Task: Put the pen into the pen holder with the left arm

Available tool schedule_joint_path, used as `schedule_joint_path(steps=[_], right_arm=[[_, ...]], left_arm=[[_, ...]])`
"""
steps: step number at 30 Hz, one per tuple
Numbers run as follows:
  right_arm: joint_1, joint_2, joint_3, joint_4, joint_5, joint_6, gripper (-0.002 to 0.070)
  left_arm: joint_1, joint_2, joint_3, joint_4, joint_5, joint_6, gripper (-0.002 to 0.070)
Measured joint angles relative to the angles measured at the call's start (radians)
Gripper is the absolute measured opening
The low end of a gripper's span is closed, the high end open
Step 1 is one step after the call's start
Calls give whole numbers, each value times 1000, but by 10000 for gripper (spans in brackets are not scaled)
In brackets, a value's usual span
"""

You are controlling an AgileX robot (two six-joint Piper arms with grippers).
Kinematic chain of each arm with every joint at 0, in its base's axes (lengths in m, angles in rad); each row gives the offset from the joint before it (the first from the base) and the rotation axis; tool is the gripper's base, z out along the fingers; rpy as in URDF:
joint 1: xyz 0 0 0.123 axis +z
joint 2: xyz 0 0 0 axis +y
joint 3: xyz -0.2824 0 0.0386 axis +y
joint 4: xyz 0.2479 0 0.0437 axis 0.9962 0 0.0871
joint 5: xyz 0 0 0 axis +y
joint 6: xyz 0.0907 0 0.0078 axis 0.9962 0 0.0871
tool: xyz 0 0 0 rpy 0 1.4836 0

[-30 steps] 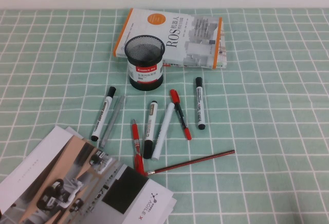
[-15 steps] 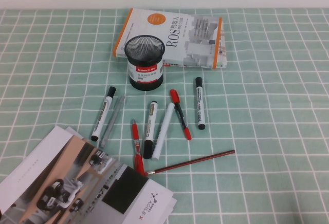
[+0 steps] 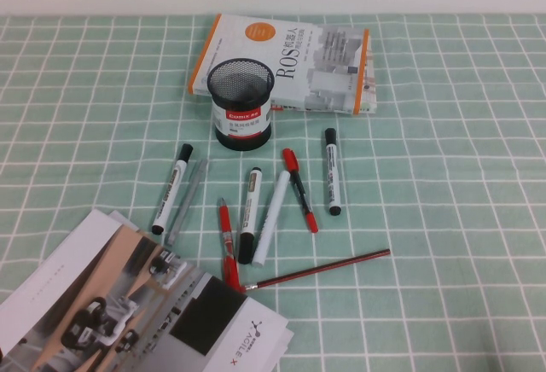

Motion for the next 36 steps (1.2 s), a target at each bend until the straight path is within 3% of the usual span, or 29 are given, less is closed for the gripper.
schedule_joint_path(steps=[11, 17, 26, 36], right_arm=[[0, 0, 0, 0, 0, 0, -20], [0, 0, 0, 3, 0, 0, -20], [0, 0, 0, 5, 0, 0, -20], [0, 0, 0, 5, 0, 0, -20]], left_arm=[[0, 0, 4, -59, -257, -132, -3], [0, 60, 2, -101, -290, -220, -3], [0, 496, -321, -112, -53, -197, -3], [-3, 1013, -780, -141, 265, 29, -3]])
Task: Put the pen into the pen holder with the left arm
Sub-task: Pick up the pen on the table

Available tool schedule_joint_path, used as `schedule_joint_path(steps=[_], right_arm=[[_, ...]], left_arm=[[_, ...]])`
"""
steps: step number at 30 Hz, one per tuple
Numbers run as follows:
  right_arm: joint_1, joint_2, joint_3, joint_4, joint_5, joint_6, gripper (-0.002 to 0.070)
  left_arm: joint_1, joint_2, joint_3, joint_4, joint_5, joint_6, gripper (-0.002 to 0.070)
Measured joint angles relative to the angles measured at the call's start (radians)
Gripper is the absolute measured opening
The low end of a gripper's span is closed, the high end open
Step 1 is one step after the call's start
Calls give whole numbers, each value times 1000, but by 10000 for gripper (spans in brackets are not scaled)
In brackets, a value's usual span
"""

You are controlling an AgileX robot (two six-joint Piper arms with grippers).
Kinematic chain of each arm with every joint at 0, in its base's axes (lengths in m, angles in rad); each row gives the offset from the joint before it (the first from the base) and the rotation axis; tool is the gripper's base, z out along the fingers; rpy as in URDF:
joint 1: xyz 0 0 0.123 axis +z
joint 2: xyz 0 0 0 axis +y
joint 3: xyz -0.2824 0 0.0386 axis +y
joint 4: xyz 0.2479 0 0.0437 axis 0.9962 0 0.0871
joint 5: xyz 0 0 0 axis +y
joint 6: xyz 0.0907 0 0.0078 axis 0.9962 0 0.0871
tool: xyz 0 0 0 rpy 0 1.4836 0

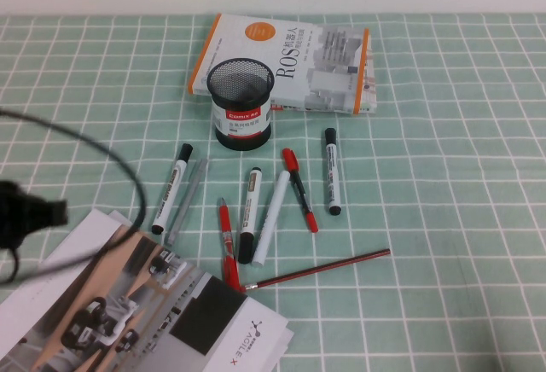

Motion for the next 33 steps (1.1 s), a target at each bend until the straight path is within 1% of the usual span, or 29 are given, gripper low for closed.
schedule_joint_path(steps=[2, 6, 10, 15, 21, 23, 28, 30, 33], right_arm=[[0, 0, 0, 0, 0, 0, -20], [0, 0, 0, 0, 0, 0, -20], [0, 0, 0, 0, 0, 0, -20], [0, 0, 0, 2, 0, 0, -20], [0, 0, 0, 4, 0, 0, -20], [0, 0, 0, 4, 0, 0, -20], [0, 0, 0, 4, 0, 0, -20], [0, 0, 0, 4, 0, 0, -20], [0, 0, 0, 6, 0, 0, -20]], left_arm=[[-21, 86, -74, -6, 17, 23, -3], [-90, 264, -227, -10, 34, 54, -3], [-141, 458, -404, -12, 117, 56, -3], [-159, 691, -593, -12, 235, 53, -3], [-160, 852, -714, 32, 253, 63, 0], [-160, 878, -737, 39, 256, 100, 17], [-160, 937, -774, 43, 269, 143, 139], [-160, 960, -786, 47, 267, 143, 159], [-160, 997, -811, 54, 267, 143, 170]])
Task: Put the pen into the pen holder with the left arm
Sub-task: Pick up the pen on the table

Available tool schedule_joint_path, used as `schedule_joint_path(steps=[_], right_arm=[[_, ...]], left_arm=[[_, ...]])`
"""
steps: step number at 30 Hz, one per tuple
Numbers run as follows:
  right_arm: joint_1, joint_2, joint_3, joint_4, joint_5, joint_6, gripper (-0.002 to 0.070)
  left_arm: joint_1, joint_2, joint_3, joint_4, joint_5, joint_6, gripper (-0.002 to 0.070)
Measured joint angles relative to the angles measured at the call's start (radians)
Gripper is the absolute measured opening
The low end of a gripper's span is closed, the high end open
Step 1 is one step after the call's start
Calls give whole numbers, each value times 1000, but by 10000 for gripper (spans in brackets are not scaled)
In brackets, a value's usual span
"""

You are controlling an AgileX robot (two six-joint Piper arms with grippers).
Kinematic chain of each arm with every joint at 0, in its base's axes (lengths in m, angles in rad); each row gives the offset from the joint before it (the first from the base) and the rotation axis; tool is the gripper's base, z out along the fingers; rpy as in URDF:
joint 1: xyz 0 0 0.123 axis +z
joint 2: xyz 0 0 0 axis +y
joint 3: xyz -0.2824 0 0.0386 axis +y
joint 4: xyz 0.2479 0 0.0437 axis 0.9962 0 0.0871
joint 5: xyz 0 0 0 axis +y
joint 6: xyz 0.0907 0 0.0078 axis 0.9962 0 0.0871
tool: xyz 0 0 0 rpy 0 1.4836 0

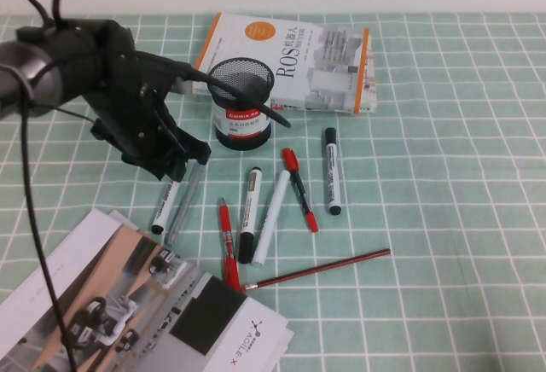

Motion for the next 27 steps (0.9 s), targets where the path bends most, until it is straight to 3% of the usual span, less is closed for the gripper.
schedule_joint_path(steps=[17, 23, 27], right_arm=[[0, 0, 0, 4, 0, 0, -20], [0, 0, 0, 6, 0, 0, -20], [0, 0, 0, 8, 0, 0, -20]], left_arm=[[0, 95, -34, 11, 33, -19, 174], [0, 96, -39, 18, 56, -54, 108], [0, 98, -39, 19, 59, -57, 108]])
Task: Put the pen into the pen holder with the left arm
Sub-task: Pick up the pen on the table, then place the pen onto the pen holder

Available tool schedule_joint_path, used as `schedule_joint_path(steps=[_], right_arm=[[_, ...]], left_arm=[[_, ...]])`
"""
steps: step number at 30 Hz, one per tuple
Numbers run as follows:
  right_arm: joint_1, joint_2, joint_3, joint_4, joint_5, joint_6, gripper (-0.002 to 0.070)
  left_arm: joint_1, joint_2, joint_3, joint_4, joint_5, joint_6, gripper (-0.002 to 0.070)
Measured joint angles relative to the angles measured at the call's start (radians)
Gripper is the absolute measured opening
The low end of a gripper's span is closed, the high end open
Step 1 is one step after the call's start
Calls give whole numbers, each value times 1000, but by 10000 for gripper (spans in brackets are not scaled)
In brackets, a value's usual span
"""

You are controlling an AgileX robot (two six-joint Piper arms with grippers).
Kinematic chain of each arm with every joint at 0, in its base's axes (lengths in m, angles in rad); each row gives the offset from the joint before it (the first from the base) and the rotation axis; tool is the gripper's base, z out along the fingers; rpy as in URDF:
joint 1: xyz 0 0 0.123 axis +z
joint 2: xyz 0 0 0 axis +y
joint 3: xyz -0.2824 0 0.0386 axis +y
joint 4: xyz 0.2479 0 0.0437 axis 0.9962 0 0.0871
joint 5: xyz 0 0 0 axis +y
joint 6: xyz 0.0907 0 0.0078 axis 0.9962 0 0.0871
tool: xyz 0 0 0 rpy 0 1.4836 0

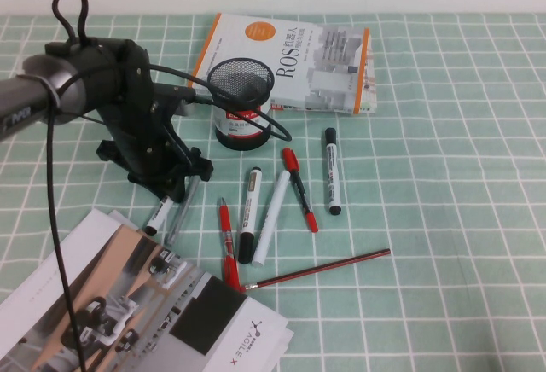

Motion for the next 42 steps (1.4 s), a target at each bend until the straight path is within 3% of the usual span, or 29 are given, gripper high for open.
schedule_joint_path(steps=[5, 11, 15, 21, 27, 33, 42], right_arm=[[0, 0, 0, 0, 0, 0, -20], [0, 0, 0, 0, 0, 0, -20], [0, 0, 0, 0, 0, 0, -20], [0, 0, 0, 0, 0, 0, -20], [0, 0, 0, 0, 0, 0, -20], [0, 0, 0, 2, 0, 0, -20], [0, 0, 0, 4, 0, 0, -20]], left_arm=[[-2, -37, 5, 4, 10, 32, 108], [-2, -271, 76, -2, -75, 69, 108], [-2, -457, 225, -109, -337, 166, 108], [-16, -614, 441, -508, -824, 474, 108], [-60, -570, 487, -566, -1016, 533, 108], [-114, -496, 488, -377, -1090, 414, 108], [-117, -372, 488, 119, -1417, -170, 108]])
